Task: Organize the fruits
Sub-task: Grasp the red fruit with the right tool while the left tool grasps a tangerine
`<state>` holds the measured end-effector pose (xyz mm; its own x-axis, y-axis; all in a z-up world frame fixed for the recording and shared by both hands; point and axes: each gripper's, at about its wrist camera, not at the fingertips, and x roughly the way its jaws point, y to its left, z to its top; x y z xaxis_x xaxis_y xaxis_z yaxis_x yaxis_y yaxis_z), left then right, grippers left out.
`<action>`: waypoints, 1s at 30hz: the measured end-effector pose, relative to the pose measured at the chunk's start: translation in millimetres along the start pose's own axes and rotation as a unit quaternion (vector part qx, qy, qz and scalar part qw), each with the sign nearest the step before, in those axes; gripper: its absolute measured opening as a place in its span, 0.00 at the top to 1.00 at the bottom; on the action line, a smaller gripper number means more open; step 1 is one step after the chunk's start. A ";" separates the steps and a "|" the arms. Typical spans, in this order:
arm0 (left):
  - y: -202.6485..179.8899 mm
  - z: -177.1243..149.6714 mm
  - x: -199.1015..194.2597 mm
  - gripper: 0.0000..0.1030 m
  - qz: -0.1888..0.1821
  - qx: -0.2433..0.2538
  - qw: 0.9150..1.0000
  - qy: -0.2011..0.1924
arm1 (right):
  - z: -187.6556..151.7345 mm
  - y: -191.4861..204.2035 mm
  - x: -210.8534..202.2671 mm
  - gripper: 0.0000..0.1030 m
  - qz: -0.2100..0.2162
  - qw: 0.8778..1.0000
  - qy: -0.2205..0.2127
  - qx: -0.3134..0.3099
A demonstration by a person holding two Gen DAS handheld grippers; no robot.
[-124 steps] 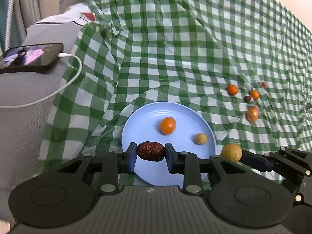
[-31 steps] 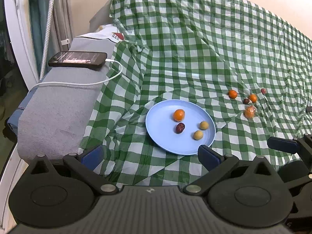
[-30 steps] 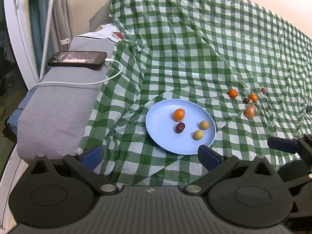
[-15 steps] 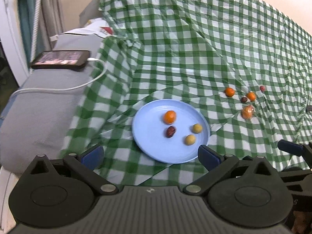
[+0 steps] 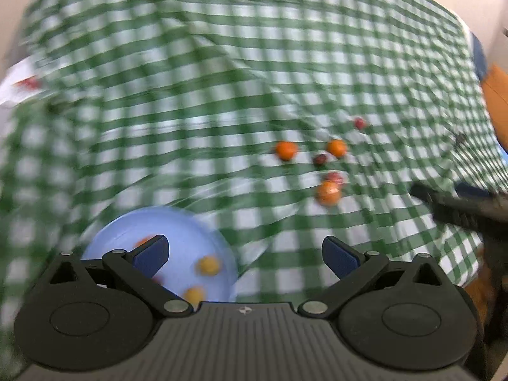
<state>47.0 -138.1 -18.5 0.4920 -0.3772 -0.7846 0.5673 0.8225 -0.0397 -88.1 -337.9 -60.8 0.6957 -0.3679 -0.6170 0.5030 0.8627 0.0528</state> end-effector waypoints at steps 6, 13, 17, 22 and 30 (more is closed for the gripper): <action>-50.1 30.7 73.4 0.00 -0.046 0.075 0.996 0.003 | 31.8 -49.8 91.8 0.13 -0.030 0.999 -0.017 0.025; -89.2 45.1 160.1 0.14 -0.067 0.133 0.988 0.038 | 54.7 -81.4 199.8 0.21 -0.023 0.999 -0.001 0.048; -100.9 44.5 191.0 0.28 -0.084 0.162 0.982 0.056 | 61.3 -79.2 245.2 0.38 -0.016 0.999 0.005 0.041; -109.0 42.4 212.3 0.35 -0.095 0.187 0.976 0.059 | 67.8 -77.4 287.6 0.43 -0.020 0.998 0.019 0.053; -105.8 35.1 213.8 0.60 -0.096 0.208 0.972 0.046 | 63.7 -63.7 292.0 0.69 -0.028 0.999 0.019 0.011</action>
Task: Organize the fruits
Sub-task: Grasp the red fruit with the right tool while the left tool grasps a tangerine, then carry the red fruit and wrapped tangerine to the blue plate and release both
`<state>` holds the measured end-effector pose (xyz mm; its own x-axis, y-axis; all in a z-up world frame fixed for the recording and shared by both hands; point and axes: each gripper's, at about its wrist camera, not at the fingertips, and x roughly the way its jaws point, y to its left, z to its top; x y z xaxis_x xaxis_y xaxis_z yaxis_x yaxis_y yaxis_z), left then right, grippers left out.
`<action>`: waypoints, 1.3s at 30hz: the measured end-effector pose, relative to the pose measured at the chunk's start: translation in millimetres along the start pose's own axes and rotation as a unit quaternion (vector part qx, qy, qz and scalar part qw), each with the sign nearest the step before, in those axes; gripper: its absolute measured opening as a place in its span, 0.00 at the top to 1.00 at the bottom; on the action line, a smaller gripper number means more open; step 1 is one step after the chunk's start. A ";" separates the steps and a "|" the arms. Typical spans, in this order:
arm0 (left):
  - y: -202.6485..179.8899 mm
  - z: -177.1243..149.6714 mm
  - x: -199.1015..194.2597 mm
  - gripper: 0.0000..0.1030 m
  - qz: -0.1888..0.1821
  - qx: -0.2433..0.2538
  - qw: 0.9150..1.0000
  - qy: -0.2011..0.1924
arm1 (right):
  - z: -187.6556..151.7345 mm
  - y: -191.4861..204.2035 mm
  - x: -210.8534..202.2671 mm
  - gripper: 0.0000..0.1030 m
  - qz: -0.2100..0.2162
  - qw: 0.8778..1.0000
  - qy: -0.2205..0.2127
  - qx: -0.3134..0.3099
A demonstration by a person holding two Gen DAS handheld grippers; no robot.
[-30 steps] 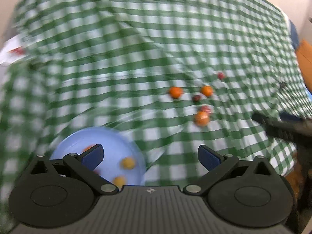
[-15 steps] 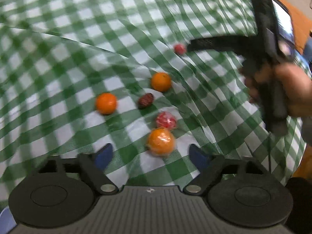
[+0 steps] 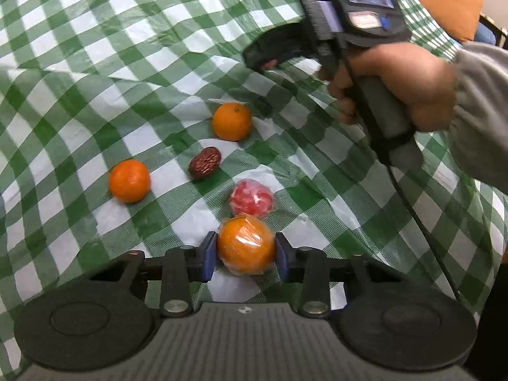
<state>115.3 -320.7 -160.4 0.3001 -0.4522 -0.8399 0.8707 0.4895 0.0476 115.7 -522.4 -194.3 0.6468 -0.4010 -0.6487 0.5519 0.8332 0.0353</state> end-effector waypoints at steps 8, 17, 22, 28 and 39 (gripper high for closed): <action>31.9 -27.8 -66.1 0.60 0.043 -0.047 0.998 -0.014 | -23.3 -13.1 -83.5 0.69 -0.011 1.000 -0.011 0.021; 43.6 -74.6 -194.7 0.60 0.090 -0.132 0.986 -0.043 | -38.9 33.7 -244.0 0.69 0.063 0.996 -0.061 -0.010; 36.5 -112.2 -256.0 0.60 0.118 -0.157 0.979 -0.058 | -57.2 77.7 -316.7 0.69 0.139 0.988 -0.056 -0.034; 31.5 -167.9 -309.0 0.60 0.134 -0.207 0.968 -0.053 | -94.8 127.7 -384.7 0.69 0.215 0.974 -0.024 -0.062; 20.3 -240.0 -371.7 0.60 0.159 -0.250 0.951 -0.087 | -148.7 196.9 -467.6 0.69 0.276 0.950 -0.005 -0.145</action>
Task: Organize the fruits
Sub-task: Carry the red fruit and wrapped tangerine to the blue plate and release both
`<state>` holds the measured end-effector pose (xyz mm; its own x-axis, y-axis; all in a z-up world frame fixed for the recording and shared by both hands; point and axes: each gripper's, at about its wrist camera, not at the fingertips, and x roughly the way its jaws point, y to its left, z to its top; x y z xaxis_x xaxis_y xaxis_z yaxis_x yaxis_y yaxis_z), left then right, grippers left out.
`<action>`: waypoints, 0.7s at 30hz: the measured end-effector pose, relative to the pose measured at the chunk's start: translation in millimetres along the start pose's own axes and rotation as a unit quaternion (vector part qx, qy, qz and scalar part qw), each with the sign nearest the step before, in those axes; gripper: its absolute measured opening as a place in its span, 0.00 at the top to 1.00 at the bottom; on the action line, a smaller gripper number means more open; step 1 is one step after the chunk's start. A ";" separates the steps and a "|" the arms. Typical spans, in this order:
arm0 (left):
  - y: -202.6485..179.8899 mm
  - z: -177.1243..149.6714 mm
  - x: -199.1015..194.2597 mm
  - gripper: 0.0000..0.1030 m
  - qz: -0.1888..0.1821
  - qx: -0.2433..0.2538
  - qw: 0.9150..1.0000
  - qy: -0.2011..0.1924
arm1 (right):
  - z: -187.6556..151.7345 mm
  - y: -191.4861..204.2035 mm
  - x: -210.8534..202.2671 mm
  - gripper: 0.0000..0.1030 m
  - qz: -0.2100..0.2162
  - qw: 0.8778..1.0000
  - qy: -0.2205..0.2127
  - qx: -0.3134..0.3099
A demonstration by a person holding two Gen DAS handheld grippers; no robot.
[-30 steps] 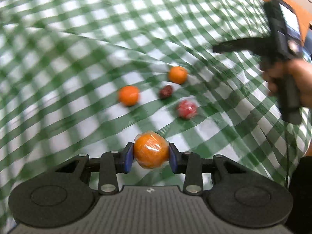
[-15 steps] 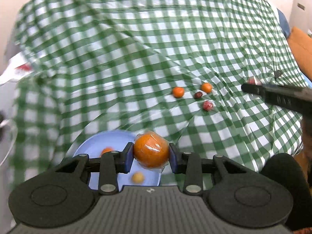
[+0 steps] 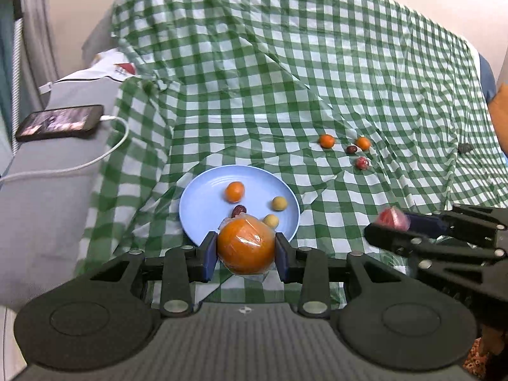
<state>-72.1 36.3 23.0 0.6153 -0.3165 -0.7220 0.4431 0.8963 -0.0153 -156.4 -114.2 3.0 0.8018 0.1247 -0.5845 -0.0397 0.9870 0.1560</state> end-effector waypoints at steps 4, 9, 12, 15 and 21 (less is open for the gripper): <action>6.1 -10.7 -17.7 0.60 -0.001 -0.005 1.000 -0.016 | -0.5 20.6 -9.2 0.69 0.004 0.999 -0.011 -0.030; 12.2 -17.1 -27.2 0.60 -0.004 -0.018 0.999 -0.027 | -2.9 33.0 -17.0 0.69 0.001 0.999 -0.017 -0.043; 13.4 -19.2 -30.4 0.60 -0.006 -0.022 0.999 -0.031 | -3.5 36.4 -21.4 0.69 -0.004 0.999 -0.022 -0.047; 14.0 -20.6 -33.0 0.60 -0.010 -0.023 0.999 -0.036 | -3.5 37.0 -22.5 0.69 -0.007 0.998 -0.023 -0.051; 18.0 -21.8 -34.7 0.60 -0.012 -0.028 0.999 -0.040 | -3.2 40.3 -22.8 0.69 -0.008 0.998 -0.022 -0.059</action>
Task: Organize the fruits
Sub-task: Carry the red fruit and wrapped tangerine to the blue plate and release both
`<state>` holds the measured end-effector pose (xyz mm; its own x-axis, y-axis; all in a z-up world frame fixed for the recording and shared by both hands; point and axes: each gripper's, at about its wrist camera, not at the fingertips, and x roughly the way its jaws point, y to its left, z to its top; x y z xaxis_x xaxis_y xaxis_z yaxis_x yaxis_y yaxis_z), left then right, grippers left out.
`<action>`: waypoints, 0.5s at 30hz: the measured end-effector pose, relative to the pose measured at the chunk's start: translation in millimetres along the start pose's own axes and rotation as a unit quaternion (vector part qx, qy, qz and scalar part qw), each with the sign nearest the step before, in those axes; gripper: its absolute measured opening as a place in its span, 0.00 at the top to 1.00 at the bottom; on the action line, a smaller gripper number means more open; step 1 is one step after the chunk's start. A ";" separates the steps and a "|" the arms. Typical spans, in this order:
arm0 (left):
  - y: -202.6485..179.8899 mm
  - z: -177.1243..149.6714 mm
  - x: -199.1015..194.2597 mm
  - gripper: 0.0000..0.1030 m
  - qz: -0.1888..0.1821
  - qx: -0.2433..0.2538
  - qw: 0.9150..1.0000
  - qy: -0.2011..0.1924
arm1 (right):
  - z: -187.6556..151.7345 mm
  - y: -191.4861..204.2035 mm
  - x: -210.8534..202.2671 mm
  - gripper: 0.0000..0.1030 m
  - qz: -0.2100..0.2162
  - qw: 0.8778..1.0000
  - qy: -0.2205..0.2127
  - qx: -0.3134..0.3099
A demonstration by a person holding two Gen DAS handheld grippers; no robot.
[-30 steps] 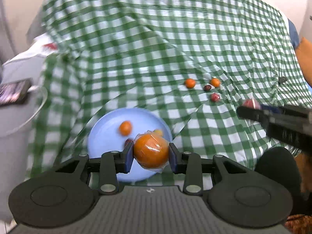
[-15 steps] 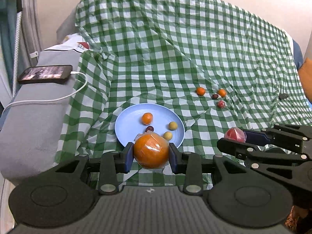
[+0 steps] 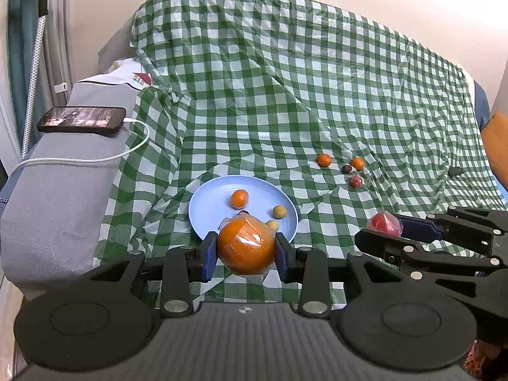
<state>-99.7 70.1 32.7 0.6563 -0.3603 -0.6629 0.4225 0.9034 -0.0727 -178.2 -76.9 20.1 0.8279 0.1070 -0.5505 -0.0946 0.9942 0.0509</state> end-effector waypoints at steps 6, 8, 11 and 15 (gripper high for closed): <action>1.9 -0.5 1.6 0.60 -0.002 -0.001 1.000 0.002 | -1.3 -1.2 2.8 0.69 0.001 1.000 0.005 0.001; 2.8 -1.2 2.8 0.60 -0.002 -0.001 1.000 0.004 | -1.6 -1.6 4.1 0.69 0.001 1.000 0.007 0.001; 2.8 -2.3 5.1 0.60 -0.002 -0.003 1.000 0.007 | -2.1 -1.3 6.7 0.69 0.002 1.000 0.011 0.002; 4.4 -2.2 9.3 0.60 -0.001 -0.007 1.000 0.013 | -1.5 -1.2 11.9 0.69 0.003 1.000 0.018 0.003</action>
<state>-93.1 71.2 24.6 0.6388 -0.3568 -0.6816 0.4158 0.9055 -0.0843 -169.0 -76.9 12.2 0.8074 0.1120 -0.5792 -0.0952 0.9937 0.0595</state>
